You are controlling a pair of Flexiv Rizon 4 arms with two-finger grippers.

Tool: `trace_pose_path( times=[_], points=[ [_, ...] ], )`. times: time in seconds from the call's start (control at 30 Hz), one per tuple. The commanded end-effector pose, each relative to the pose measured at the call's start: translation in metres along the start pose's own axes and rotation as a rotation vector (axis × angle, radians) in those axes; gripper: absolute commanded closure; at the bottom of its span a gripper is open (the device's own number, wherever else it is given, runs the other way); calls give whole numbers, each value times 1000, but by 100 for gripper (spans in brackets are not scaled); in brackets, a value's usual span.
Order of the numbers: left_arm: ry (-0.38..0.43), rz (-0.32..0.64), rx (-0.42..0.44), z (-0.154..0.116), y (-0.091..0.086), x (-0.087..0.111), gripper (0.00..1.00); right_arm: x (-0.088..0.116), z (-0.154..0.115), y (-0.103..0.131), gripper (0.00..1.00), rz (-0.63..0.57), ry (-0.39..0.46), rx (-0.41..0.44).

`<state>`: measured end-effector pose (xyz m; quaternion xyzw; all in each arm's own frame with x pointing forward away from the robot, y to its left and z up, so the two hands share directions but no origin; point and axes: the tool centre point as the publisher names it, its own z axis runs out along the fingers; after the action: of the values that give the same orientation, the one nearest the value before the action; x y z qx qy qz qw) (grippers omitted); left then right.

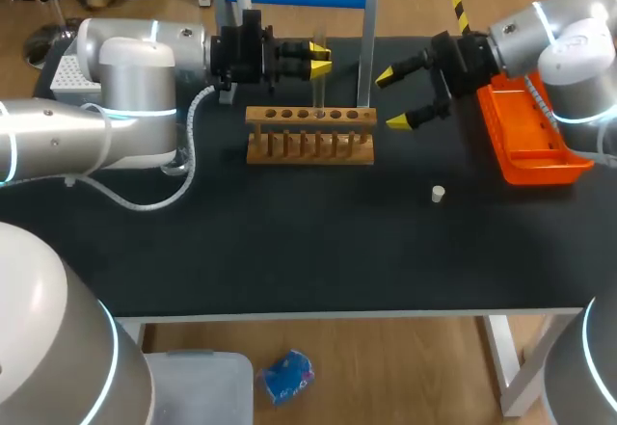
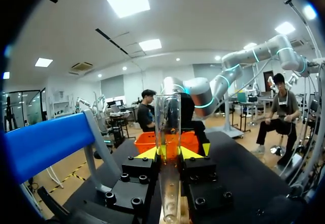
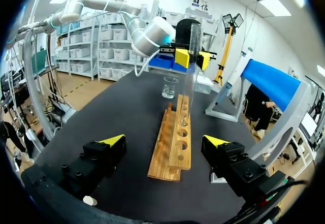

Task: Invert the test tube, pick up the pipette, mount the tip to pipette, aspirate from beaker and dispense into the tube, eject the tip, return the pipette, and cap with the stopper.

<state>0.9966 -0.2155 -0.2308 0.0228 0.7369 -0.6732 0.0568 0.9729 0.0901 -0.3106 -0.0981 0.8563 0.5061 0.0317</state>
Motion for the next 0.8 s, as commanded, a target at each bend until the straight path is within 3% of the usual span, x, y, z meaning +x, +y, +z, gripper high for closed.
trace_pose_path(
  times=[0.03, 0.8],
  points=[
    [3, -4, 5, 2, 5, -3, 100, -1, 0, -1, 0, -1, 4, 0],
    [-4, -37, 26, 8, 37, -5, 100, -1, 0, -1, 0, -1, 4, 0]
  ],
)
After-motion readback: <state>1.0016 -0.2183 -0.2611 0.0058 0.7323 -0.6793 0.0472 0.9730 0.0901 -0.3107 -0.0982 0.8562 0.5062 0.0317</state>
